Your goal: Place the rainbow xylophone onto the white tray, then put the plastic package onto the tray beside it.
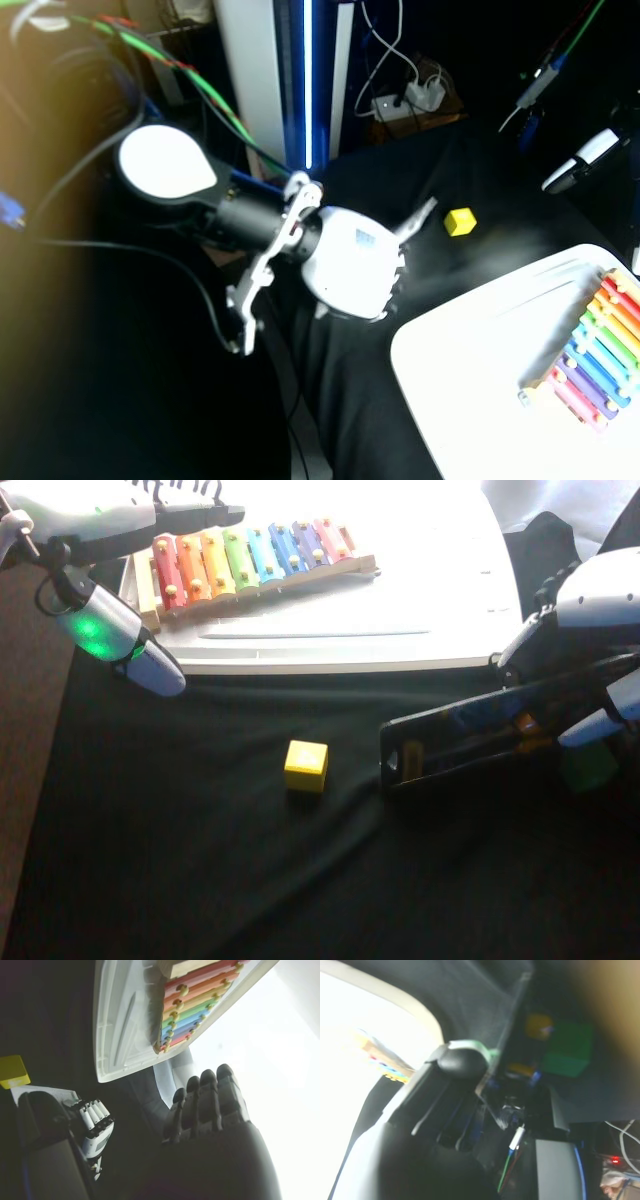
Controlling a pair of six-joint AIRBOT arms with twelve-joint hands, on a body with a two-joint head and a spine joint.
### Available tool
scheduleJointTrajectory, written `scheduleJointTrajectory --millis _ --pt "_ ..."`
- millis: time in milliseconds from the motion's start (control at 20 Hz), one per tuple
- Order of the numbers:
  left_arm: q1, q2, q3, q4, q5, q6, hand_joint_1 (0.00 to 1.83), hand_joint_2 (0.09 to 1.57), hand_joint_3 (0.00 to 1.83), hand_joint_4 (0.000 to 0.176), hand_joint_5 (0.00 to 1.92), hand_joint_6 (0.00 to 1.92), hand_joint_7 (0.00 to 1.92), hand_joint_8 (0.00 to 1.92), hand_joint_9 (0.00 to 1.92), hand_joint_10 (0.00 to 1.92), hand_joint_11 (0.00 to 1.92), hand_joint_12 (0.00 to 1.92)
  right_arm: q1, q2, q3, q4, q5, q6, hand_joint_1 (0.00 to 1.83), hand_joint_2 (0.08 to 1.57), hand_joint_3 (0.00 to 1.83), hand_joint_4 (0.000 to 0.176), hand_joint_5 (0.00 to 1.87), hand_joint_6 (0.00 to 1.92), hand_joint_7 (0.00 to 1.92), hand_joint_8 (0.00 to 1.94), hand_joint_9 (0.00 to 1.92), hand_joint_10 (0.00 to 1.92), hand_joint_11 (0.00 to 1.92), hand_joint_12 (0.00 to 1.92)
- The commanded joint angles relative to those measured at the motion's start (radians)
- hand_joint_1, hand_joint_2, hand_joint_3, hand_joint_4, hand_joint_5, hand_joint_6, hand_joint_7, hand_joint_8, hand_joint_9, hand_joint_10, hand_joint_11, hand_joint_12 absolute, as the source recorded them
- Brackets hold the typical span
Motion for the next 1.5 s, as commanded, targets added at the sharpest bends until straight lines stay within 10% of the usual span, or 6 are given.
scheduleJointTrajectory --millis 0,450,600,850,1200,1450 --pt "-0.002 -0.005 0.0 -0.025 -0.062 0.002 0.81 0.69 0.0 0.005 0.05 0.01 0.11 0.01 0.08 0.01 0.04 0.02 0.018 0.005 -0.002 0.071 0.024 -0.002 1.15 1.16 0.0 0.0 0.9 1.09 1.2 1.32 1.31 1.53 1.3 1.71" --pt "0.004 -0.005 0.0 -0.025 -0.062 0.002 0.78 0.71 0.0 0.021 0.05 0.0 0.08 0.0 0.02 0.0 0.0 0.0 0.1 0.016 -0.016 0.075 0.045 -0.01 1.28 1.11 0.0 0.0 0.87 0.99 1.14 0.88 1.47 0.07 1.22 0.69" --pt "0.005 -0.005 0.0 -0.026 -0.063 0.002 0.79 0.71 0.0 0.0 0.04 0.0 0.08 0.01 0.02 0.01 0.0 0.0 0.115 0.039 -0.041 0.189 0.056 -0.134 1.28 1.1 0.0 0.0 0.94 0.81 1.11 0.98 1.54 0.14 1.13 1.13" --pt "0.008 -0.005 0.0 -0.027 -0.063 0.002 0.77 0.71 0.0 0.002 0.05 0.01 0.09 0.01 0.04 0.01 0.02 0.01 0.16 0.05 -0.043 0.234 0.078 -0.177 1.41 1.04 0.0 0.0 0.95 0.78 1.16 0.62 1.24 0.88 1.14 0.78" --pt "0.009 -0.006 0.0 -0.028 -0.065 0.002 0.82 0.7 0.0 0.029 0.06 0.01 0.15 0.02 0.06 0.01 0.0 0.0 0.249 0.023 -0.005 0.234 0.077 -0.2 1.28 1.11 0.0 0.0 0.92 0.88 1.11 0.97 1.33 0.46 0.97 1.32" --pt "0.009 -0.006 0.0 -0.028 -0.069 0.002 0.81 0.69 0.0 0.0 0.04 0.0 0.16 0.01 0.07 0.0 0.0 0.0 0.32 -0.018 0.047 0.234 0.069 -0.203 1.19 1.11 0.0 0.0 0.99 0.94 1.17 0.89 1.33 1.2 1.32 1.61"
